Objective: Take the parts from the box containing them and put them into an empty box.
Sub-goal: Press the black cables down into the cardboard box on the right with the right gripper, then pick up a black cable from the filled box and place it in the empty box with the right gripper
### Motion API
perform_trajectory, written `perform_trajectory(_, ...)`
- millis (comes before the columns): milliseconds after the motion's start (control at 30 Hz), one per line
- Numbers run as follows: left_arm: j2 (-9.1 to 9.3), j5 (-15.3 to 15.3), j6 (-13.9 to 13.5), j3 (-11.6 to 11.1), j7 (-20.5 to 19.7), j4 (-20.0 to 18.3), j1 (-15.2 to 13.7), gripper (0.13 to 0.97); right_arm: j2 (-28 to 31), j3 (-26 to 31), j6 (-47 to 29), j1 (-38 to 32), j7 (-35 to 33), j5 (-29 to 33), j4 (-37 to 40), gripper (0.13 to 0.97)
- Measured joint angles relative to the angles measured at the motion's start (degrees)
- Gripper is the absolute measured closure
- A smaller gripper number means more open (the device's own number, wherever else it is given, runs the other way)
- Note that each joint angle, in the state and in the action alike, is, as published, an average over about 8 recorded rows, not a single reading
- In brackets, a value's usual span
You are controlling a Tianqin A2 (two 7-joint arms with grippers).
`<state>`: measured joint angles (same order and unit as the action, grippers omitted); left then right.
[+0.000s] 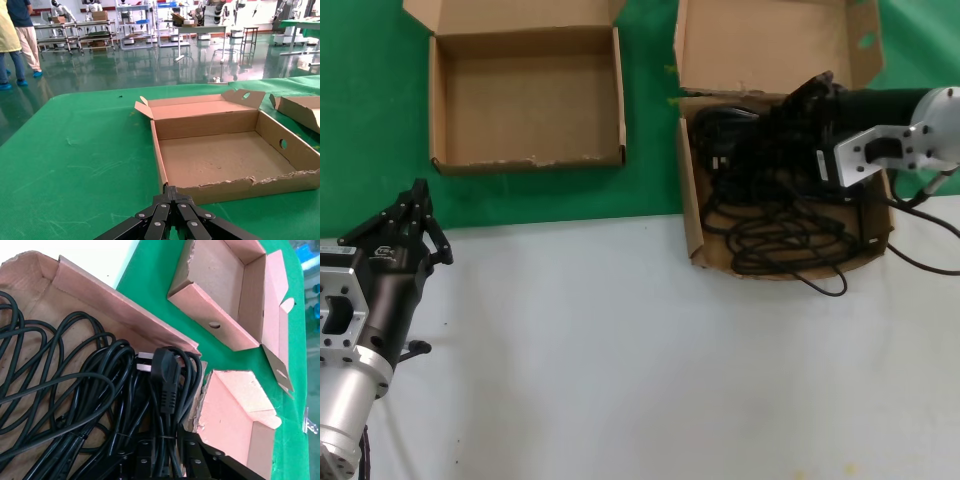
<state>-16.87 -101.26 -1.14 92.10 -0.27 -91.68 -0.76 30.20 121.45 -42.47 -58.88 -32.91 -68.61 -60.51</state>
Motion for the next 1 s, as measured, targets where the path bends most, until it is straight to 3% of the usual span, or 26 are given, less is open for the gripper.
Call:
perform_trajectory(333,0.0,0.0,0.0,0.0,0.0,0.0,0.0,0.952,0.12,0.02,-0.31,-0.24,1.68,0.79,-0.78,0.887)
perform_trajectory(467,0.0,0.0,0.0,0.0,0.0,0.0,0.0,0.952,0.96,-0.43,-0.78,0.2,3.54,1.18,-3.22,0.887)
perform_trajectory(800,0.0,0.0,0.0,0.0,0.0,0.0,0.0,0.952,4.33,-3.3,-3.13,3.02,14.31,4.13,-18.35,0.889)
perform_trajectory(1000,0.0,0.0,0.0,0.0,0.0,0.0,0.0,0.952,2.58,-4.27,-3.58,3.54,20.01,6.44,-25.39,0.889)
